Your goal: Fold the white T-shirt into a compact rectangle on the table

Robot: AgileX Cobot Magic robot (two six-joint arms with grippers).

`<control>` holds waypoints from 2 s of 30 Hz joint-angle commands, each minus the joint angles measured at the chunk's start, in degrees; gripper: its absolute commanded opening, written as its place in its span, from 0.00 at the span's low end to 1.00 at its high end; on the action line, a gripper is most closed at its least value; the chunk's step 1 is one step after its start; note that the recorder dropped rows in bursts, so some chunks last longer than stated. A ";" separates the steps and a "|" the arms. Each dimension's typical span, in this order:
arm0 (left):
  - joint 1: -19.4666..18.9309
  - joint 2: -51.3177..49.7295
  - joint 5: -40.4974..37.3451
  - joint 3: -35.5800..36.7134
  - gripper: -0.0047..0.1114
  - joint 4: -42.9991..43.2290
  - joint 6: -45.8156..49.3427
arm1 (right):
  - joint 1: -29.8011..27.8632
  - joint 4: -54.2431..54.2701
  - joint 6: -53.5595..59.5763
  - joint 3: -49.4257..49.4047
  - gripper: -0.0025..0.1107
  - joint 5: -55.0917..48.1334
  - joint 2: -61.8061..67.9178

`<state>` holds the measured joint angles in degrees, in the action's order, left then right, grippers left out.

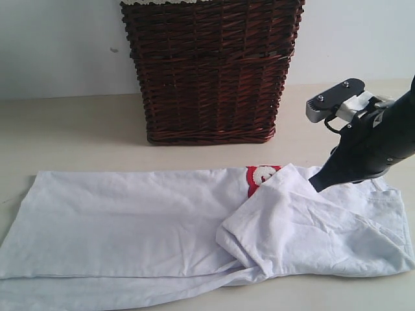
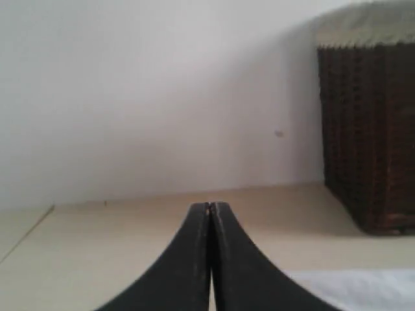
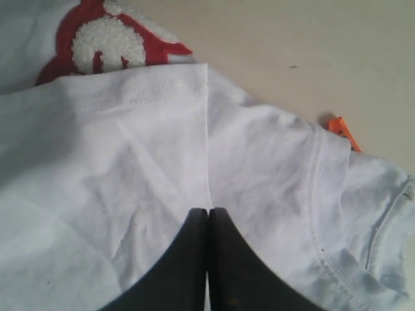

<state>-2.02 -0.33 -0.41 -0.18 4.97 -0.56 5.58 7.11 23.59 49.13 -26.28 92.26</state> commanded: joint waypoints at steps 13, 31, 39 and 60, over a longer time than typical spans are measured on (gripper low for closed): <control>-0.22 0.33 -19.41 0.18 0.04 0.26 -5.90 | -0.22 0.35 -0.04 -0.12 0.02 0.75 -0.40; -0.22 0.33 -19.54 0.18 0.04 0.37 -5.91 | -0.22 0.35 -0.04 -0.12 0.02 0.75 -0.40; -0.22 0.33 -19.54 0.18 0.04 0.37 -5.77 | -0.22 0.35 -0.04 -0.12 0.02 0.75 -0.40; -0.22 0.33 -19.54 0.18 0.04 0.37 -5.76 | -0.22 4.97 -8.08 -0.12 0.02 1.64 -0.40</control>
<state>-2.15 -0.33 -19.99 -0.01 5.33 -6.01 5.58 11.82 20.83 49.13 -24.44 92.26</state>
